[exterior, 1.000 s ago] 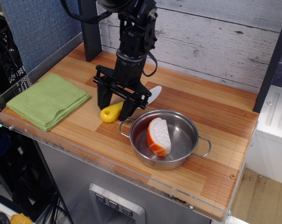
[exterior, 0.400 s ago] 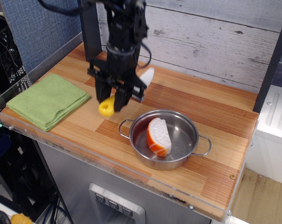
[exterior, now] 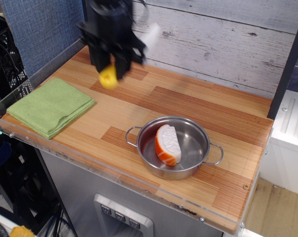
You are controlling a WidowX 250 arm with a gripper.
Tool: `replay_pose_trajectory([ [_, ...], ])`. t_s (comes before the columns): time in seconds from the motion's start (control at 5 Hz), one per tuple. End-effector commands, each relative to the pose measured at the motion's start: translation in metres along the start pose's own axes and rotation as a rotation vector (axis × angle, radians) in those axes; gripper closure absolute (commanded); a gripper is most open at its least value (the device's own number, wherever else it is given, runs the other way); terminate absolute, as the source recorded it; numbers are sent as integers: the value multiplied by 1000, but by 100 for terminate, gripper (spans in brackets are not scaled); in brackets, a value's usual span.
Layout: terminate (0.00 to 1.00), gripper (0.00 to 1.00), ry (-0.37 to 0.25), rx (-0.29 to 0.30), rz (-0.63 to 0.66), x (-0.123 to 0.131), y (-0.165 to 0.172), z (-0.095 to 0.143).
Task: Move the yellow knife so that the handle touches the green rag.
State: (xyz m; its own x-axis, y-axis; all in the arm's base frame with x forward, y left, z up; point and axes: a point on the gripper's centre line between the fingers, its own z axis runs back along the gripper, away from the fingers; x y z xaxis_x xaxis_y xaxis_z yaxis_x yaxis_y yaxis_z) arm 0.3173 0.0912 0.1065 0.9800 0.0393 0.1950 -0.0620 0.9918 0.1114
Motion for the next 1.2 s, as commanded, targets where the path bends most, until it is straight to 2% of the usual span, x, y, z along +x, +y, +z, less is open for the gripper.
replay_pose_trajectory([
  [0.0, 0, 100, 68, 25, 144, 24, 74, -27],
  [0.2, 0, 100, 123, 20, 128, 16, 70, -43],
  [0.6, 0, 100, 226, 25, 102, -2, 38, -71],
  [0.8, 0, 0, 269, -1, 95, -7, 32, -78],
  [1.0, 0, 0, 254, 0, 90, -7, 28, -75],
])
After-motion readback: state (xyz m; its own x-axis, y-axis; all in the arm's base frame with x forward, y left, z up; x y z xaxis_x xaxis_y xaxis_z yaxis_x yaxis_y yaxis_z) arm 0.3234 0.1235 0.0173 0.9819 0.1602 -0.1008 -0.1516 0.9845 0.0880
